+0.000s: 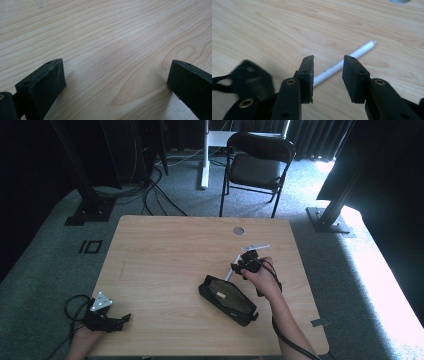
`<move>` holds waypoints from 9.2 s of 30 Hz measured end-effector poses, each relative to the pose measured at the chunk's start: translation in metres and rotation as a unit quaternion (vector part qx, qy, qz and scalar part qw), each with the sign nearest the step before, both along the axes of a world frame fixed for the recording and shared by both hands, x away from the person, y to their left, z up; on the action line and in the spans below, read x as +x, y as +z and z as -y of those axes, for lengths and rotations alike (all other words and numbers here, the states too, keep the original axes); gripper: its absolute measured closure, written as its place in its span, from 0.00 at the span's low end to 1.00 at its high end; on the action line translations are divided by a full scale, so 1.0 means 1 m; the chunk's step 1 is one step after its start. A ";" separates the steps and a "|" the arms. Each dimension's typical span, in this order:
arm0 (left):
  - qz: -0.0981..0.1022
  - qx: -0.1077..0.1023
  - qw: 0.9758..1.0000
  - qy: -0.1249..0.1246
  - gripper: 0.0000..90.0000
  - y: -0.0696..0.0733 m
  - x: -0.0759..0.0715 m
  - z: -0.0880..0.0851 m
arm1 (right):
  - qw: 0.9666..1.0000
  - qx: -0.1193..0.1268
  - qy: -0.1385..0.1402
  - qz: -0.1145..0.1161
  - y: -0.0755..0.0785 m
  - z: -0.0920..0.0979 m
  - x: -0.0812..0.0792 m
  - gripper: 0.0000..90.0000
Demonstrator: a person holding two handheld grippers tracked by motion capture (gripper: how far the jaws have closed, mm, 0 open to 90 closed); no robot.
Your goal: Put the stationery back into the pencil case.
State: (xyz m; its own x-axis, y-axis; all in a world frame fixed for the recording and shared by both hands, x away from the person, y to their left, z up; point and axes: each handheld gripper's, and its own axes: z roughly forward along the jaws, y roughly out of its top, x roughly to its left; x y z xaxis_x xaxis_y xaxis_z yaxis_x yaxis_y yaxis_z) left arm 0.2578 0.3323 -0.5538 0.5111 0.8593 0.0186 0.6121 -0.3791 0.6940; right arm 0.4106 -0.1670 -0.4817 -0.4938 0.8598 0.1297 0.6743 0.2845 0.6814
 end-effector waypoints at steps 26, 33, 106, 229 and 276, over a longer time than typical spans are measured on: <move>0.000 0.000 1.000 0.000 0.02 0.000 0.000 0.000 | 0.992 0.001 -0.111 -0.055 -0.046 -0.007 0.051 0.62; 0.000 0.000 1.000 0.000 0.02 0.000 0.000 0.000 | 0.994 -0.025 -0.090 -0.053 -0.049 -0.012 0.050 0.71; 0.000 0.000 1.000 0.000 0.02 0.000 0.000 0.000 | 0.984 0.007 0.175 0.013 0.051 -0.036 -0.069 0.87; 0.000 0.001 1.000 0.000 0.02 0.000 0.000 0.000 | 0.983 -0.002 -0.170 0.068 -0.037 0.110 -0.066 0.23; 0.000 0.001 1.000 0.000 0.02 0.000 0.000 0.000 | 0.971 -0.042 -0.231 0.044 -0.077 0.130 -0.110 0.13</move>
